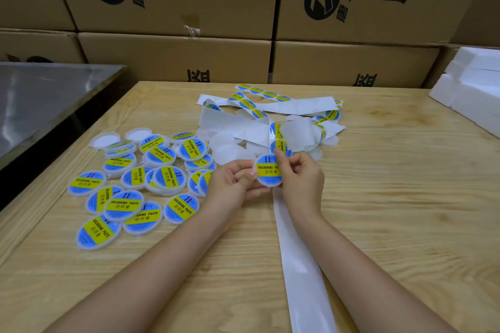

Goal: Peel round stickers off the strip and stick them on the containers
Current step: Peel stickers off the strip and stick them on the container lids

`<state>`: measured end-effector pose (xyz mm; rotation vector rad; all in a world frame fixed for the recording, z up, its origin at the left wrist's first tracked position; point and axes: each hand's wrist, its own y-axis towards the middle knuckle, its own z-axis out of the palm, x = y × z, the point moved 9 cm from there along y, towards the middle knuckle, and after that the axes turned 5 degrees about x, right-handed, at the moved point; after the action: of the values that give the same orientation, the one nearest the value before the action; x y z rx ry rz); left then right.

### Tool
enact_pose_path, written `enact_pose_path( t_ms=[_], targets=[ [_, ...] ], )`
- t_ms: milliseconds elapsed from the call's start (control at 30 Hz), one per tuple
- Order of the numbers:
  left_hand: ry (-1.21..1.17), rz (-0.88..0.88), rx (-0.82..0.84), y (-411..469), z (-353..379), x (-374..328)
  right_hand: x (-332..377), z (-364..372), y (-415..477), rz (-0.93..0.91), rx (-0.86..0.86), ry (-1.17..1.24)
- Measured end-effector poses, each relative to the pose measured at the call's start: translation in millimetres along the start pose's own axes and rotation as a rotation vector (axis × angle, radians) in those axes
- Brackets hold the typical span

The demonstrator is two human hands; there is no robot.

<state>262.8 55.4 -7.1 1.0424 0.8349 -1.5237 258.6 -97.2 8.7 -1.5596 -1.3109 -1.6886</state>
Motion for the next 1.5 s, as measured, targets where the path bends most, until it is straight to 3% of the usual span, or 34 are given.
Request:
enact_pose_path(
  t_ms=[267,533,933,1033,1167,1233,1367,1500],
  targets=[
    [0.034,0.081,0.015,-1.5,-0.2,-6.0,-0.4,15.4,-5.9,0.055,0.127,-0.115],
    [-0.135,0.047,-0.058,5.5,-18.1,-4.5,12.2,34.4,-11.9,-0.099,0.33,-0.025],
    [0.056,0.061,-0.1,6.9,-21.9,-7.6,9.0,24.0,-7.9,-0.059,0.285,0.119],
    [0.183,0.156,-0.162,4.9,-23.1,-19.3,16.4,22.1,-10.2,-0.141,0.236,-0.014],
    [0.666,0.526,-0.252,-10.4,-21.6,-60.9,22.3,15.9,-10.0,-0.207,0.151,-0.193],
    [0.773,0.609,-0.381,-14.2,-37.4,-78.1,24.1,9.2,-6.7,-0.21,0.093,-0.254],
    [0.804,0.604,-0.621,-12.2,-82.0,-101.8,24.3,7.1,-4.4,-0.264,0.046,-0.423],
    [0.899,0.48,-0.737,-7.7,-113.9,-110.3,9.7,12.1,0.2,-0.152,0.132,-0.472]
  ],
)
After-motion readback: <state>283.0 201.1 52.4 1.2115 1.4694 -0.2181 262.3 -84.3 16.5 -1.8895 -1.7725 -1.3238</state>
